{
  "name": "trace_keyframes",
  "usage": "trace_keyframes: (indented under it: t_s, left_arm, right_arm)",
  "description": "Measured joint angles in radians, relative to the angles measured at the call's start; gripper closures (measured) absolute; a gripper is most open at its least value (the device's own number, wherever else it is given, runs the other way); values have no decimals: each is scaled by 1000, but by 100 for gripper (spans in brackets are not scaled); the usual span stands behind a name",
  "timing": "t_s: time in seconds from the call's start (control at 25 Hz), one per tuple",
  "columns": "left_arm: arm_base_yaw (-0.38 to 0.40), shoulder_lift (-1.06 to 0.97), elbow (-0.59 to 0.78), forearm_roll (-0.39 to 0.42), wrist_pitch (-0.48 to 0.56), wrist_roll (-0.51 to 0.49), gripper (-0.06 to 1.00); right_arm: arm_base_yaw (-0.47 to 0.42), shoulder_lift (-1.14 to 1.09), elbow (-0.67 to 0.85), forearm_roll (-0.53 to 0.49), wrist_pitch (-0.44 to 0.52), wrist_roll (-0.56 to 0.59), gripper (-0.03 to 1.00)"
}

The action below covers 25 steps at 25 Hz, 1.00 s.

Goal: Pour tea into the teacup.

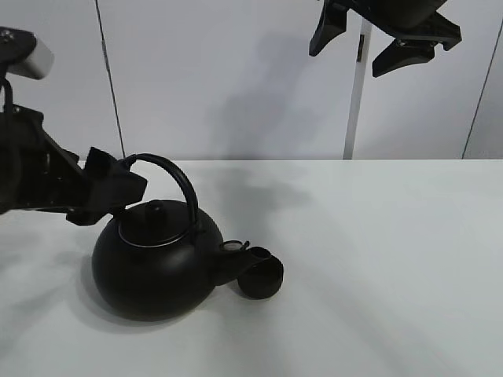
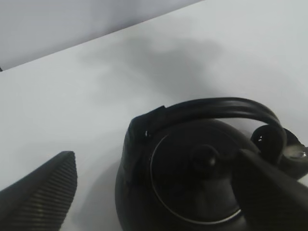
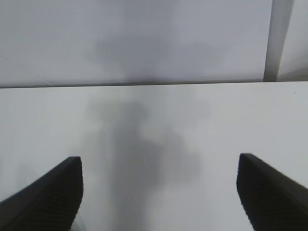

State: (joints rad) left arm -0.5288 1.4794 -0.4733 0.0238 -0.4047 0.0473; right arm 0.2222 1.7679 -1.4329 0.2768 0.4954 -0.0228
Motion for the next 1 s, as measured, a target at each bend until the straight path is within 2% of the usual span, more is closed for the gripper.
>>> trace_keyframes:
  t_s: [0.24,0.28,0.4,0.56,0.72,0.88,1.0]
  left_arm:
    - [0,-202,-13,-8,249,-22,29]
    - [0,-237,-29,-11,305,-37,29]
    - [0,-313,-124,-14,557,-89,29]
    - [0,-338,-347,-15,880,-109,28]
    - [22,-267,-622,-34,1155,-140,27]
    - [66,-103,-828,-82,1352,-138,26]
    - [82,14,-938,-117,1430,-123,26]
  right_arm:
    - [0,0,0,0,0,0,37]
    - [0,0,0,0,0,0,37]
    - [0,0,0,0,0,0,37]
    - [0,0,0,0,0,0,37]
    - [0,0,0,0,0,0,37]
    - [0,0,0,46,15,23,37]
    - [0,0,0,90,109,39,37]
